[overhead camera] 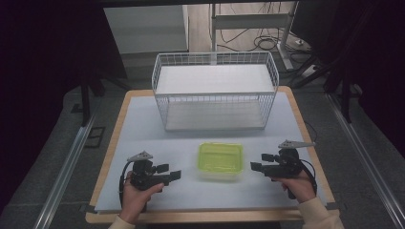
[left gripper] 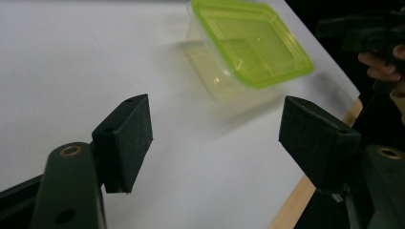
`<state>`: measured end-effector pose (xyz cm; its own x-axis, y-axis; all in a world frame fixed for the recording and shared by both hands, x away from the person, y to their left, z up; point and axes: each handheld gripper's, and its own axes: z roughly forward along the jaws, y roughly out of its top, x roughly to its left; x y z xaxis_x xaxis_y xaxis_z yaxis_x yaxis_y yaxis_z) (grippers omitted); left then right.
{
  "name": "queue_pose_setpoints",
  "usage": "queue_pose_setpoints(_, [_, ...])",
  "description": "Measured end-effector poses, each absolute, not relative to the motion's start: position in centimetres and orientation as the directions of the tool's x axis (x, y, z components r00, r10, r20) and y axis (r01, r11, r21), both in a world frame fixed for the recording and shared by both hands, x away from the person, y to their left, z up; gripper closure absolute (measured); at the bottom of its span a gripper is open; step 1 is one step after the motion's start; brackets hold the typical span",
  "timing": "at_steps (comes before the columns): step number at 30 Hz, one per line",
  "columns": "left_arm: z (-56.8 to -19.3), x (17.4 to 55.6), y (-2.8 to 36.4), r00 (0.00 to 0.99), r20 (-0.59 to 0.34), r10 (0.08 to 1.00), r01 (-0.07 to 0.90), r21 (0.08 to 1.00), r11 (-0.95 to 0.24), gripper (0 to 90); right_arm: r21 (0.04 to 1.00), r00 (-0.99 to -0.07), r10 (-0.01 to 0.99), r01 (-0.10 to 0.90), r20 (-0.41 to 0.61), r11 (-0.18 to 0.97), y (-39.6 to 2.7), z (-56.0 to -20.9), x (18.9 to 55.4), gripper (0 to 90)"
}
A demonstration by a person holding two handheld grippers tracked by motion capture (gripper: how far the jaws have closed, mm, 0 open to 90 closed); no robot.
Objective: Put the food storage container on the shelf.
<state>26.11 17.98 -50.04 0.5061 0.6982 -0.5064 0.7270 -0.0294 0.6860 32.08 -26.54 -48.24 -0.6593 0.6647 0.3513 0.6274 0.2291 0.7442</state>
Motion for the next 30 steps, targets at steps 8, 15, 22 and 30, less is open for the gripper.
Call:
queue_pose_setpoints(8, [-49.8,28.1,16.9,0.482,-0.553,0.679,0.759,0.651,-0.009,26.8,0.737,-0.651,0.661,0.641,0.374,0.215,-26.1,-47.9,32.3,30.8])
queue_pose_setpoints(15, [-49.5,29.8,16.0,0.471,-0.588,0.657,0.781,0.625,-0.001,29.1,0.703,-0.621,0.645,0.689,0.445,0.178,-25.1,-47.8,33.0,37.4])
queue_pose_setpoints(22, [-49.5,31.4,15.3,0.453,-0.624,0.637,0.801,0.598,0.016,31.7,0.656,-0.563,0.663,0.741,0.492,0.142,-24.5,-48.2,34.0,41.1])
queue_pose_setpoints(30, [-50.5,33.2,13.8,0.436,-0.657,0.615,0.83,0.558,0.008,37.3,0.623,-0.53,0.672,0.771,0.517,0.128,-24.2,-49.2,34.7,46.3])
